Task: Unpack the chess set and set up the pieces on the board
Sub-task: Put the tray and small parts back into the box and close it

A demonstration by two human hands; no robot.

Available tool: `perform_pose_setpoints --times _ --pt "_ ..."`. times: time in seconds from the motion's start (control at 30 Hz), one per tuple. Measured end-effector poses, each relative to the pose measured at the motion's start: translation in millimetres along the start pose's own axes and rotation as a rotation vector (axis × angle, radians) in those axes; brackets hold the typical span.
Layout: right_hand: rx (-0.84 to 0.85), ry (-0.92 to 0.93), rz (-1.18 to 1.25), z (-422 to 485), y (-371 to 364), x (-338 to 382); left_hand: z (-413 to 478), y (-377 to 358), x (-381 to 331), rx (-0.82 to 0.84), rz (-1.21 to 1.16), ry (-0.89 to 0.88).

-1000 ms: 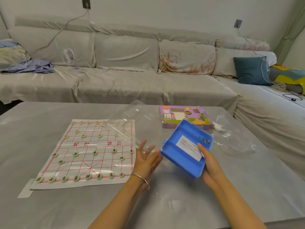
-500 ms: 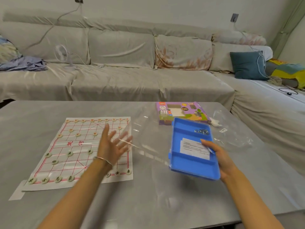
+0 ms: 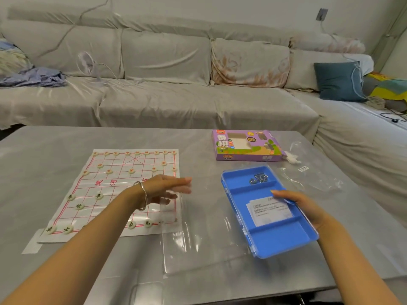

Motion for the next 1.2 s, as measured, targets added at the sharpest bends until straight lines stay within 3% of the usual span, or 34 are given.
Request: perform_pose_setpoints --times 0.07,0.13,0.27,0.43,0.73,1.0,1.2 --pt "0.0 0.02 0.021 -1 -5 1 -1 -7 6 0.058 0.112 0.015" --pt "-0.007 0.089 0.031 1 -4 6 -1 -2 7 -0.016 0.103 0.008" --pt "-0.092 0.282 0.035 6 7 22 -2 6 7 -0.206 -0.153 -0.03" --pt "-0.223 0.467 -0.022 14 7 27 -5 -35 14 -0.2 -0.451 -0.016" --pt "-0.358 0.34 -0.204 37 5 -4 -5 -101 42 -0.191 -0.787 0.07" --pt "-0.278 0.289 -0.266 43 -8 -15 -9 -112 48 -0.185 -0.684 0.032" --pt "-0.386 0.401 -0.324 42 -4 -6 -8 -115 47 -0.142 -0.629 0.029"
Point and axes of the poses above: each hand's wrist, its own z-axis towards the middle knuckle, its own y-axis out of the back of the hand, x = y × z, the point moved 8 cm from there along z, towards the middle knuckle, and after that the axes turned 5 degrees about z, right-handed, at the moved point
